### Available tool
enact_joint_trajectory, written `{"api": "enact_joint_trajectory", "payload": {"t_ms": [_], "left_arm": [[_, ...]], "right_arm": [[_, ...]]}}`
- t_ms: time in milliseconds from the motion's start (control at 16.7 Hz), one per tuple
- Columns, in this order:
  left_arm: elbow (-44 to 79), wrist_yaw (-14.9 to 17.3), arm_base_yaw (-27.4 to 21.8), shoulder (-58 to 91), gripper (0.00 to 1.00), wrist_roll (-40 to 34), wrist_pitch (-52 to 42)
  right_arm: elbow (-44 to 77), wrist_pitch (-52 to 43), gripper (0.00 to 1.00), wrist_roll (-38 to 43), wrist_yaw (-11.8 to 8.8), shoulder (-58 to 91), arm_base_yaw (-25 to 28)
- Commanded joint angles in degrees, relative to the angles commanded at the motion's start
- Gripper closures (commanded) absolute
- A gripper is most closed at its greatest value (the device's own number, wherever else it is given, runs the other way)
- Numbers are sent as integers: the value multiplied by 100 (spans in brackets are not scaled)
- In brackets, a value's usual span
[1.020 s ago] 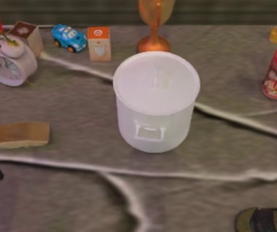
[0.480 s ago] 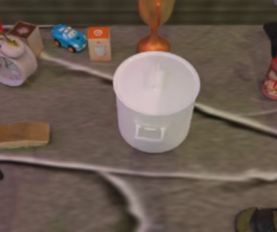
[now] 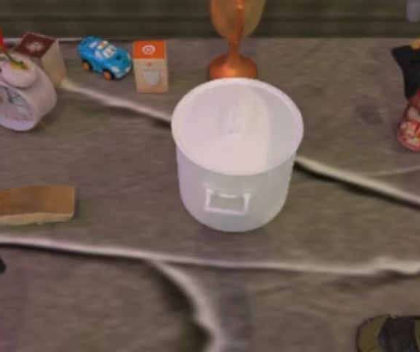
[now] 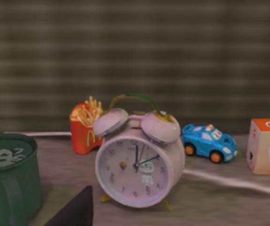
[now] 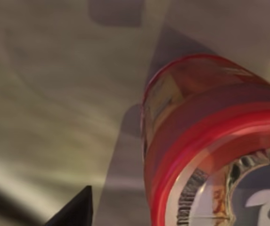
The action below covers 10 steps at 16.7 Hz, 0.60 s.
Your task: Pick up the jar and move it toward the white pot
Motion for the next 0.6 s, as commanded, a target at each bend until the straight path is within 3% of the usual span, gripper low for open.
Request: {"api": "enact_joint_trajectory", "payload": {"t_ms": [240,600], "left_arm": [[0,0,0,0,0,0,0],[0,0,0,0,0,0,0]], "right_arm": [[-115,110,0,-1,0,-17,-2],[-1241,1151,0,18,0,-91,18]]}}
